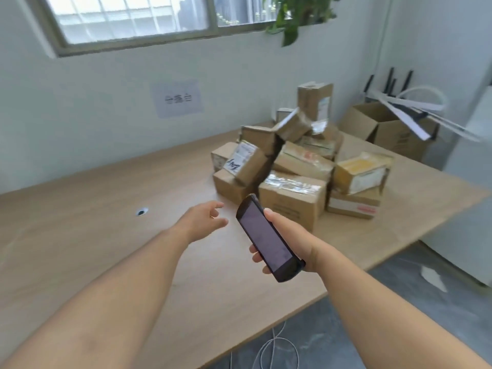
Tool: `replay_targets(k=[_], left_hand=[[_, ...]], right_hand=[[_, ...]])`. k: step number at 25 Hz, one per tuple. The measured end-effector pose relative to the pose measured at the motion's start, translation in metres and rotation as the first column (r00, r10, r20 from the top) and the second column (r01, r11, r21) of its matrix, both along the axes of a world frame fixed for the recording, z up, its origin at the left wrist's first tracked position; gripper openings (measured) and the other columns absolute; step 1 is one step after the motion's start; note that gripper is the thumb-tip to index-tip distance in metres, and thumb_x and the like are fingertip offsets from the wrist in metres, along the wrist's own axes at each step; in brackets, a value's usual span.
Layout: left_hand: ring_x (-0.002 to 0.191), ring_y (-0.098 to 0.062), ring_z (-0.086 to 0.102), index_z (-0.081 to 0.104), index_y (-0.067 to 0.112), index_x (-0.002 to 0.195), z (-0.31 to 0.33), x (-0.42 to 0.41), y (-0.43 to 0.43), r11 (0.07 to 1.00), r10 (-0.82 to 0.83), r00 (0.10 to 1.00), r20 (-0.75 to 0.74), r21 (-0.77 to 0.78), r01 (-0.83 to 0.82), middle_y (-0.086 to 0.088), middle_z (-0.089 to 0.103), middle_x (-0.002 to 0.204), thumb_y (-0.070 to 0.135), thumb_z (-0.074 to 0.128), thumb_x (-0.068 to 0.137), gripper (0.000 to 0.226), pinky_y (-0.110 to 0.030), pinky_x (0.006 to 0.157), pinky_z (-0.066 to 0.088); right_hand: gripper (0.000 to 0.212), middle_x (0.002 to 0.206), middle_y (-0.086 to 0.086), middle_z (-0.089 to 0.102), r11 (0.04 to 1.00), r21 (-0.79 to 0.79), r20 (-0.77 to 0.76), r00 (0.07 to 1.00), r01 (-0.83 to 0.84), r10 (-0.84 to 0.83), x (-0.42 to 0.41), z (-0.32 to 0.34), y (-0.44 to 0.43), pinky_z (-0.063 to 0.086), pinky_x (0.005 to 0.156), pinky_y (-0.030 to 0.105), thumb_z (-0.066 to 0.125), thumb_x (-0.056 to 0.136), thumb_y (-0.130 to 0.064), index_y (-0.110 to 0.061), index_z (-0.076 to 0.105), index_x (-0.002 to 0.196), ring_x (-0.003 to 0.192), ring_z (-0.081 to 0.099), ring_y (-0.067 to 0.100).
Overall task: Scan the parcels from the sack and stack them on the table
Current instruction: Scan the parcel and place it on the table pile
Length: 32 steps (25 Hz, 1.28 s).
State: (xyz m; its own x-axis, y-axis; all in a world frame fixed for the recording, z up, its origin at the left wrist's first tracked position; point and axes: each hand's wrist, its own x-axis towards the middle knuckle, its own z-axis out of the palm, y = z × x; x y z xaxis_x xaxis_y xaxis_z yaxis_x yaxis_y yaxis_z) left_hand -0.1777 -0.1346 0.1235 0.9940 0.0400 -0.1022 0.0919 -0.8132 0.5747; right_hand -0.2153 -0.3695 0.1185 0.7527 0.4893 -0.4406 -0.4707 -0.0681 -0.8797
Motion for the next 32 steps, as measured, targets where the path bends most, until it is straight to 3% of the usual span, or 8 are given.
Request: replay_targets(k=[5, 10, 14, 20, 25, 29, 32], left_hand=[[0.137, -0.018, 0.036, 0.032, 0.026, 0.149, -0.014, 0.057, -0.063, 0.963, -0.207, 0.978, -0.016, 0.171, 0.207, 0.0, 0.037, 0.151, 0.039, 0.063, 0.089, 0.069, -0.033, 0.111, 0.032], [0.138, -0.019, 0.033, 0.024, 0.024, 0.151, -0.032, 0.113, -0.106, 0.897, -0.378, 0.926, -0.017, 0.242, 0.37, 0.001, 0.03, 0.155, 0.038, 0.06, 0.091, 0.072, -0.039, 0.111, 0.034], [0.146, -0.022, 0.016, 0.01, 0.024, 0.154, -0.029, 0.158, -0.101, 0.935, -0.276, 0.96, 0.052, 0.246, 0.255, -0.003, 0.013, 0.161, 0.04, 0.059, 0.091, 0.081, -0.045, 0.116, 0.025], [0.147, -0.029, 0.008, 0.002, 0.018, 0.154, -0.022, 0.231, -0.044, 0.968, -0.034, 0.99, 0.133, 0.25, -0.001, -0.01, 0.007, 0.161, 0.051, 0.06, 0.087, 0.094, -0.048, 0.118, 0.019], [0.148, -0.032, 0.004, -0.01, 0.012, 0.152, -0.031, 0.281, -0.003, 0.96, 0.036, 0.999, 0.034, 0.275, -0.044, -0.015, 0.001, 0.161, 0.061, 0.069, 0.074, 0.122, -0.045, 0.118, 0.014], [0.145, -0.031, 0.016, -0.008, 0.007, 0.152, -0.052, 0.303, 0.011, 0.977, 0.008, 0.999, -0.041, 0.213, 0.001, -0.014, 0.015, 0.158, 0.059, 0.077, 0.066, 0.131, -0.048, 0.116, 0.023], [0.139, -0.031, 0.027, 0.001, 0.008, 0.152, -0.059, 0.301, 0.012, 0.985, 0.012, 1.0, 0.001, 0.172, -0.012, -0.016, 0.026, 0.15, 0.057, 0.078, 0.065, 0.126, -0.048, 0.111, 0.031]], right_hand=[[0.067, 0.098, 0.015, 0.069, 0.986, 0.006, -0.055, 0.984, 0.167, -0.167, 0.01, -0.015, -0.055, 0.057, 0.073, 0.042, 0.041, 0.096, -0.064, -0.006, 0.062, 0.121, 0.086, 0.067, 0.026], [0.067, 0.096, 0.016, 0.07, 0.953, -0.011, -0.108, 0.947, 0.303, -0.303, 0.025, -0.028, -0.082, 0.057, 0.068, 0.04, 0.042, 0.095, -0.064, -0.005, 0.061, 0.121, 0.083, 0.067, 0.025], [0.076, 0.097, 0.017, 0.069, 0.942, -0.027, -0.136, 0.933, 0.333, -0.334, 0.049, -0.029, -0.087, 0.057, 0.068, 0.04, 0.048, 0.082, -0.069, -0.004, 0.062, 0.12, 0.082, 0.067, 0.024], [0.073, 0.098, 0.016, 0.069, 0.944, -0.016, -0.174, 0.929, 0.328, -0.326, 0.106, -0.031, -0.051, 0.056, 0.07, 0.039, 0.042, 0.093, -0.065, -0.001, 0.061, 0.122, 0.084, 0.067, 0.025], [0.072, 0.1, 0.015, 0.068, 0.96, -0.008, -0.213, 0.938, 0.279, -0.274, 0.149, -0.037, -0.009, 0.057, 0.069, 0.037, 0.044, 0.089, -0.066, -0.005, 0.06, 0.123, 0.085, 0.067, 0.024], [0.081, 0.1, 0.014, 0.069, 0.968, -0.019, -0.24, 0.939, 0.251, -0.248, 0.167, -0.045, 0.015, 0.057, 0.074, 0.036, 0.05, 0.074, -0.07, -0.005, 0.061, 0.122, 0.086, 0.067, 0.022], [0.082, 0.1, 0.013, 0.069, 0.972, -0.051, -0.239, 0.942, 0.231, -0.237, 0.17, -0.048, 0.024, 0.057, 0.075, 0.036, 0.05, 0.072, -0.071, -0.005, 0.063, 0.119, 0.088, 0.067, 0.023]])
